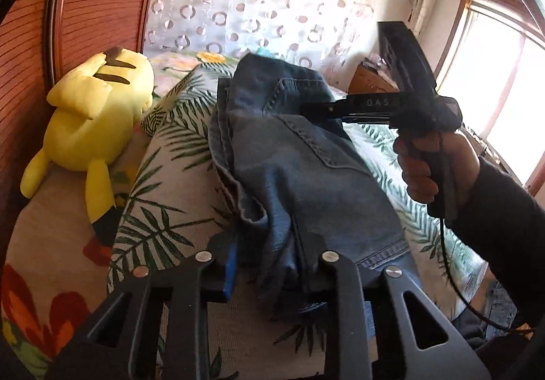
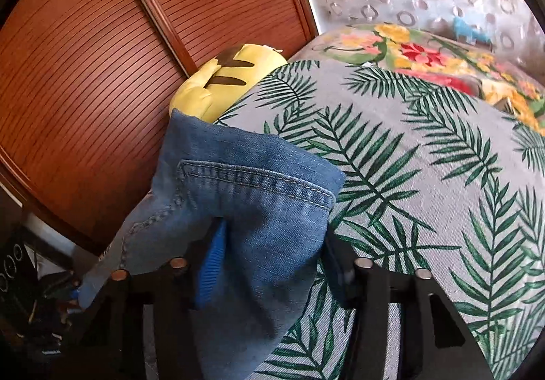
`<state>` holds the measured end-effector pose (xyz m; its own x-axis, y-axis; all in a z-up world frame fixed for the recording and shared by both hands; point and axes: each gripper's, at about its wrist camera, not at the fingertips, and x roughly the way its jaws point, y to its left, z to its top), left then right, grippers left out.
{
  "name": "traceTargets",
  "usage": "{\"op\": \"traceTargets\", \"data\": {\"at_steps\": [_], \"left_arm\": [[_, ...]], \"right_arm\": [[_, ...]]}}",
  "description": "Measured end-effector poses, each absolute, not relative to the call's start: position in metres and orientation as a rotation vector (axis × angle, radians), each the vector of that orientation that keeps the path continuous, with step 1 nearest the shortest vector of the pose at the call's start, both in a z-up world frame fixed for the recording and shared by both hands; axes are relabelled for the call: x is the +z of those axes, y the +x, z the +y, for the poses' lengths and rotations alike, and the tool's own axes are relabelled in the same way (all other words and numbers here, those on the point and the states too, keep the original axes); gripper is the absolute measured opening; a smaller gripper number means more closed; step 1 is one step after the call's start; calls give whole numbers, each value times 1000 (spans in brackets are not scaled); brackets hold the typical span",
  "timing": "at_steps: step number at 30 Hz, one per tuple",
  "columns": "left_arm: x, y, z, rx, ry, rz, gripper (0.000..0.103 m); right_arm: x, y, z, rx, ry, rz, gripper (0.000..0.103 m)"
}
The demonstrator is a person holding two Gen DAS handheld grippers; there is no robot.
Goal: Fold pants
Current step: 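Grasp the folded jeans with the left tool and lift them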
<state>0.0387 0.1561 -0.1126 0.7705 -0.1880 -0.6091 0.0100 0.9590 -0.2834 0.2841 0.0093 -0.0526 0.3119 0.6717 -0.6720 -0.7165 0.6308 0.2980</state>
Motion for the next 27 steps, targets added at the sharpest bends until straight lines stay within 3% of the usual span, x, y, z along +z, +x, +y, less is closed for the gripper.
{"op": "traceTargets", "data": {"at_steps": [1,4,12,27], "left_arm": [[-109,38,155,-109,-265,681,26],[-101,40,157,-108,-256,666,25],[-71,81,187,-72,-210,635,25],[-58,213,220,-42,-78,682,20]], "right_arm": [[-48,282,9,921,-56,839,29],[-31,273,11,929,-79,756,25],[-2,304,27,917,-81,670,24],[-4,420,64,830,-43,667,24]]}}
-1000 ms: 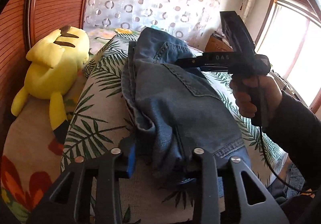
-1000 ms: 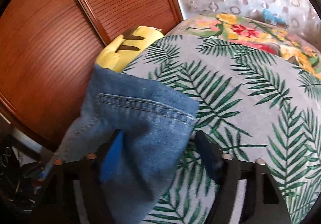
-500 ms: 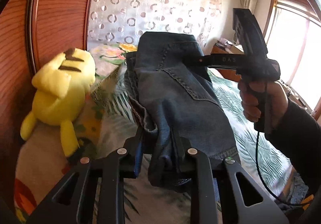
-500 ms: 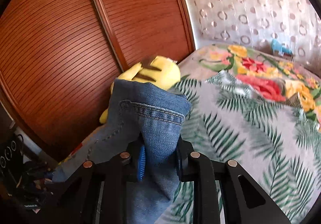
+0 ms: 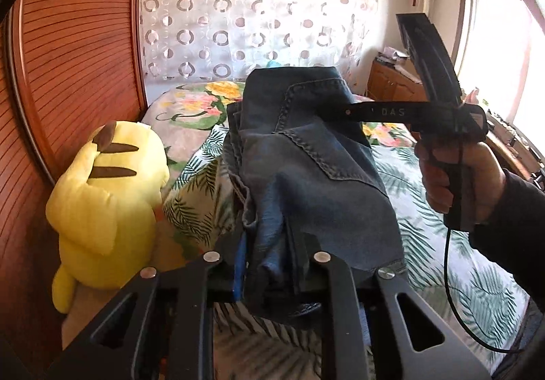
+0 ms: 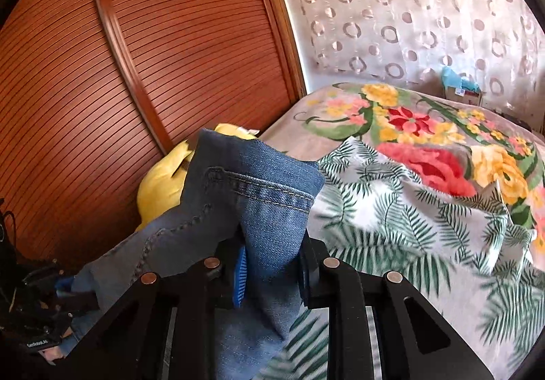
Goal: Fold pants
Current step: 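Grasp the folded jeans with the left tool and lift them, then carry the folded jeans with the left tool beside the yellow plush and release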
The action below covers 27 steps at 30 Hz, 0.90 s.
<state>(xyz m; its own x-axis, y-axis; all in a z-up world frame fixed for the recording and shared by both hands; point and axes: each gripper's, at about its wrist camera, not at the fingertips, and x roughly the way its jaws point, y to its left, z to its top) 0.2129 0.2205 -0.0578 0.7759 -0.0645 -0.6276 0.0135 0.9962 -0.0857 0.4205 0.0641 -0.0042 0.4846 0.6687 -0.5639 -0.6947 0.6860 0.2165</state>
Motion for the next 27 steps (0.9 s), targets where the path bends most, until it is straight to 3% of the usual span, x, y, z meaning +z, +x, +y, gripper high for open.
{"op": "traceTargets", "data": {"at_steps": [8,13,18,27], "left_arm": [[-86,234,233,-3,-83,759,20],[-92,232,233,2,-77,768,20],[-96,229,234,8,-76,766,20],[-93,229,234,23,-94,756,22]], "right_arm": [[-31,468,97,829,-83,721,28],[-38,478,102,774,-142,708,49],[-23,467,94,739,-164,629,50],[-38,469,106,708,-174,679,50]]}}
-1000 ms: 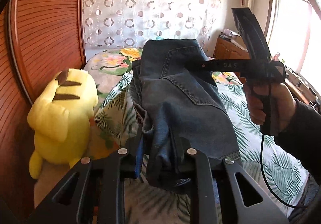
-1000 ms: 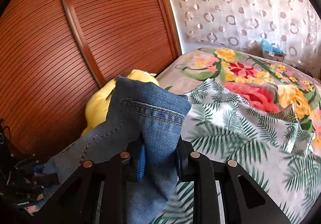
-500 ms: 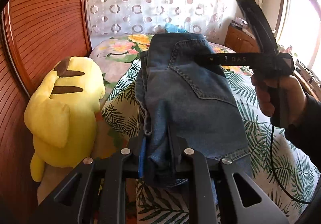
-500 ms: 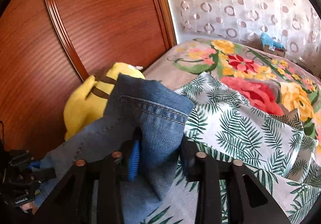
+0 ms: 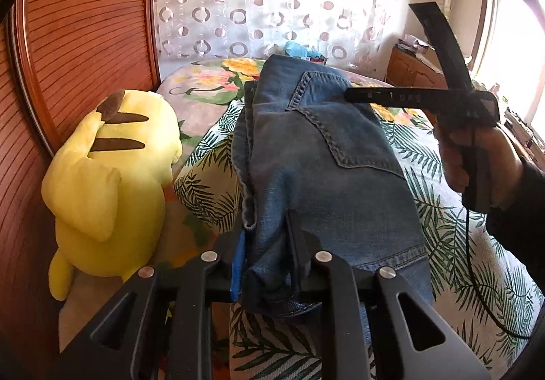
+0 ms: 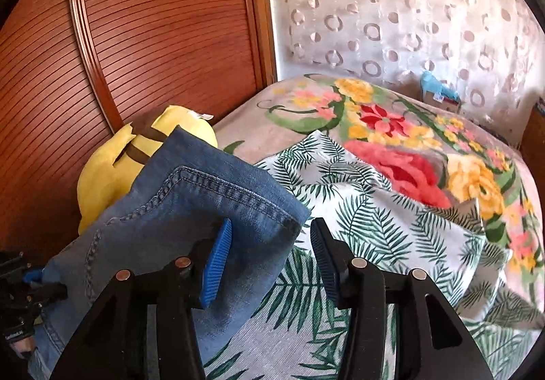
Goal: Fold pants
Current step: 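Carry the folded jeans with the left tool beside the yellow plush and release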
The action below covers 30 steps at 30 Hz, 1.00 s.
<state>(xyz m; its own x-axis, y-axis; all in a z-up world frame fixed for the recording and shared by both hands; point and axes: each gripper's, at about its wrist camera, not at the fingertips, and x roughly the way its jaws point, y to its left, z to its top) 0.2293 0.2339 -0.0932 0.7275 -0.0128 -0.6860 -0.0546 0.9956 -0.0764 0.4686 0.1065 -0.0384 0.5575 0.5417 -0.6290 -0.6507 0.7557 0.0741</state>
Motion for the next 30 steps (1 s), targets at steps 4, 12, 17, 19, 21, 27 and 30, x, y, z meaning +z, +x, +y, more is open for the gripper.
{"op": "traceTargets", "data": {"at_steps": [4,12,17,19,21,27,30], "left_arm": [[-84,222,230,31,-81,741,22],[-53,196,213,34,-42,664,23],[-30,176,192,17,-16,607,48],[-23,169,184,0,-5,588,51],[-18,164,175,-11,3,579,63],[-6,150,147,-55,28,551,82],[-3,144,138,-76,35,532,87]], "right_arm": [[-29,454,92,717,-156,676,50],[-12,391,49,747,-122,628,50],[2,347,17,753,-103,581,50],[4,327,2,748,-100,568,50],[6,311,-9,743,-96,562,50],[11,261,-44,718,-86,524,50],[13,241,-59,700,-79,511,50]]}}
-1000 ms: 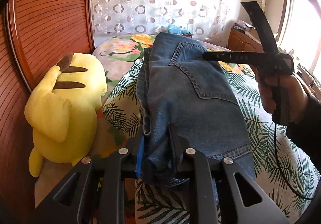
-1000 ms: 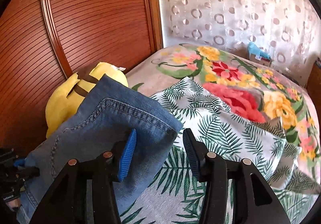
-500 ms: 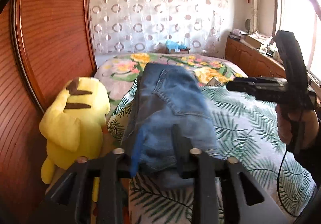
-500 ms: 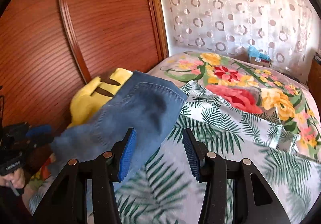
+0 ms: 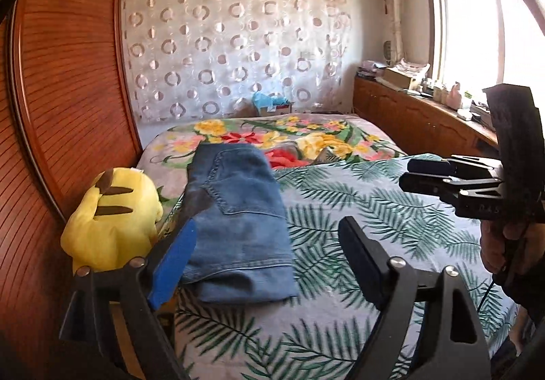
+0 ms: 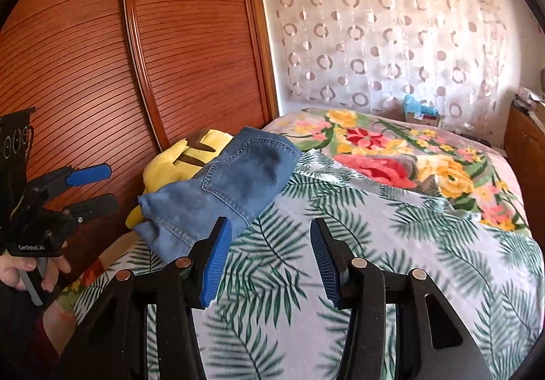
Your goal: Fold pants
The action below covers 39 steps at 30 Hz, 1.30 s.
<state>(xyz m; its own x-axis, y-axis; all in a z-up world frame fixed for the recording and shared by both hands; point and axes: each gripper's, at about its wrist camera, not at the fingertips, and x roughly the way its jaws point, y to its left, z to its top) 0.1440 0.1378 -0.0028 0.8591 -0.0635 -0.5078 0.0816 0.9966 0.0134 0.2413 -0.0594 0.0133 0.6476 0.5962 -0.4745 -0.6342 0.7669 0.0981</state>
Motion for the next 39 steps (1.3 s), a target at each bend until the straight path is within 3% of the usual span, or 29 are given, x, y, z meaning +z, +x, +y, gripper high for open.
{"op": "traceTargets", "data": {"at_steps": [5,10,11,15,19,24,39], "left_arm": [[3,135,120,-90,31,513,98],[8,124,96,-108,50,496,98],[9,122,93,-114,49,498,103],[15,112,76,-135,41,478,103],[20,102,59,-158,25,476,103],[31,88,34,-152,43,443,103],[61,61,3,-14,35,383,103]], "right_arm": [[17,211,-81,667,-66,489,50],[19,185,-103,634,-48,477,50],[19,181,-106,626,-46,473,50],[24,160,-121,580,-35,462,50],[34,135,-138,540,-15,438,66],[51,103,-159,470,-15,393,78],[73,35,-195,308,26,280,78]]}}
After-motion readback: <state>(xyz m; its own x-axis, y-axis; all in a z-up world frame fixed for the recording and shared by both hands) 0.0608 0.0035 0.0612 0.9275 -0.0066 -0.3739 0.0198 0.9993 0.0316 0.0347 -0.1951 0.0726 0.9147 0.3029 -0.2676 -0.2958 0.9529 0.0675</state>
